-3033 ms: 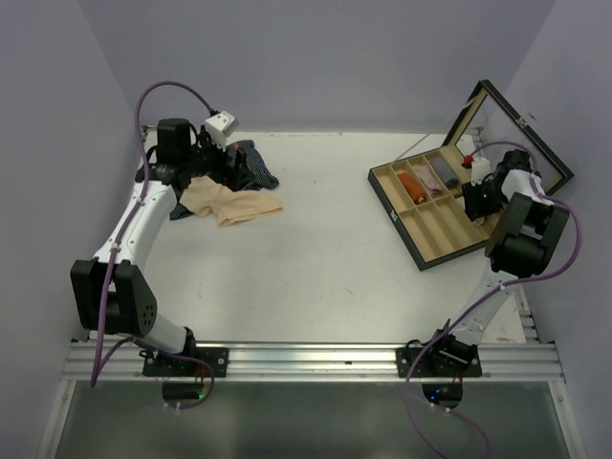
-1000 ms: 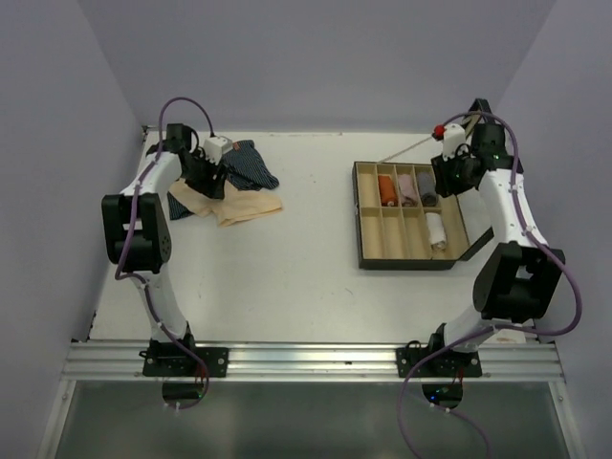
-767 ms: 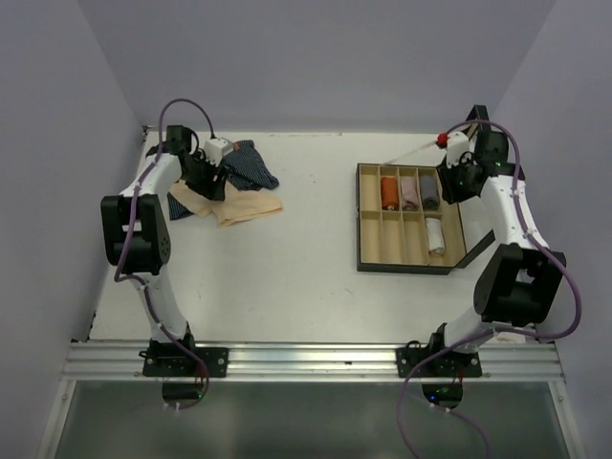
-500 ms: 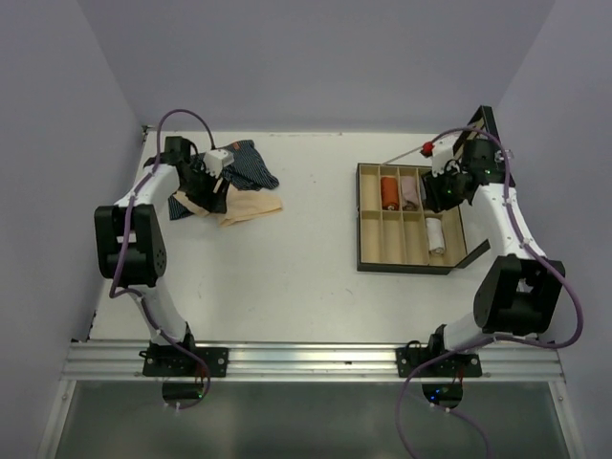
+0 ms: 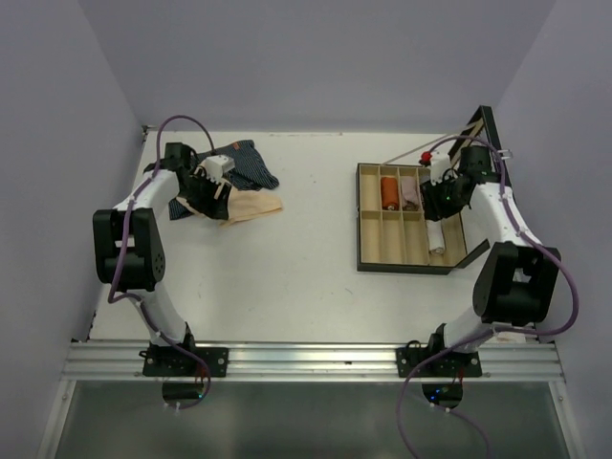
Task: Roll the underwear
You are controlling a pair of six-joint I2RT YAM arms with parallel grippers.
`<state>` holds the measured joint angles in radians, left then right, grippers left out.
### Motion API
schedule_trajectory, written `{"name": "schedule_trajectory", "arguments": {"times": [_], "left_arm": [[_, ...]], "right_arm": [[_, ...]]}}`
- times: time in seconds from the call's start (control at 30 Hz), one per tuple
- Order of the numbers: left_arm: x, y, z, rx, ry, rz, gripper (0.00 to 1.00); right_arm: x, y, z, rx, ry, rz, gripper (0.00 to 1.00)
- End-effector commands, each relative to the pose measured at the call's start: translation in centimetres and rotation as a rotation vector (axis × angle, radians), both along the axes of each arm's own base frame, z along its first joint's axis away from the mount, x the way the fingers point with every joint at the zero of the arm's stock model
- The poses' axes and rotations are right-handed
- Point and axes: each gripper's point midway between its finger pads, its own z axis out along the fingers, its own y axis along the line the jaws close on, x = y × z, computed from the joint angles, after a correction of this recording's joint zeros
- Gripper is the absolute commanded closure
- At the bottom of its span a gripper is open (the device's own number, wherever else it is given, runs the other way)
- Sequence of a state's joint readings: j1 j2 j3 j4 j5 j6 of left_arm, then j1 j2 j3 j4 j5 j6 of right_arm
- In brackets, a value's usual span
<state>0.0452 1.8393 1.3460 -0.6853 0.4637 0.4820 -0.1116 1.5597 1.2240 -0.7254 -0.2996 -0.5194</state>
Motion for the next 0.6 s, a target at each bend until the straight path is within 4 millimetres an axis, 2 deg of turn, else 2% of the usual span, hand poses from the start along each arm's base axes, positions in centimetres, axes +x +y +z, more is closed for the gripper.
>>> {"name": "schedule_trajectory", "arguments": {"times": [0.0,0.03,0.07,0.1,0.13,0.17,0.2,0.27,0.3,0.37,0.4,0.47,0.57], "left_arm": [[1.0,-0.5,0.7,-0.028,-0.053,0.001,0.30],[1.0,-0.5,0.6,-0.028,-0.052,0.000,0.30],[1.0,-0.5,0.5,-0.029,-0.049,0.002,0.30],[1.1,-0.5,0.4,-0.029,-0.051,0.002,0.30],[1.2,-0.5,0.3,-0.030,-0.049,0.005,0.30],[1.3,-0.6,0.3,-0.036,-0.050,0.008,0.30],[1.3,-0.6,0.2,-0.039,-0.047,0.009,0.30],[1.3,-0.7,0.1,-0.043,-0.041,0.014,0.30],[1.5,-0.7,0.1,-0.043,-0.045,0.015,0.30],[1.5,-0.8,0.1,-0.046,-0.047,0.015,0.30],[1.5,-0.7,0.1,-0.049,-0.045,0.016,0.30],[1.4,-0.7,0.1,-0.047,-0.044,0.012,0.30],[1.2,-0.7,0.1,-0.044,-0.046,0.010,0.29]], "right_arm": [[3.1,-4.1,1.5,-0.065,-0.070,-0.024,0.61],[3.6,-4.9,0.7,-0.065,-0.046,-0.030,0.61],[4.2,-5.7,0.8,-0.075,-0.052,-0.032,0.61],[5.4,-7.0,1.9,-0.087,-0.078,-0.047,0.61],[5.6,-7.4,1.2,-0.084,-0.046,-0.047,0.61],[6.1,-7.8,1.3,-0.092,-0.047,-0.041,0.61],[7.1,-8.1,2.4,-0.101,-0.075,-0.040,0.61],[7.7,-8.1,2.5,-0.093,-0.077,-0.032,0.61],[8.4,-8.2,3.4,-0.098,-0.101,-0.034,0.60],[9.3,-8.5,3.7,-0.093,-0.114,-0.050,0.60],[10.0,-8.4,4.8,-0.090,-0.139,-0.049,0.59],[9.8,-7.0,5.5,-0.028,-0.124,-0.037,0.58],[8.6,-2.9,6.7,0.020,-0.118,0.026,0.56]]}}
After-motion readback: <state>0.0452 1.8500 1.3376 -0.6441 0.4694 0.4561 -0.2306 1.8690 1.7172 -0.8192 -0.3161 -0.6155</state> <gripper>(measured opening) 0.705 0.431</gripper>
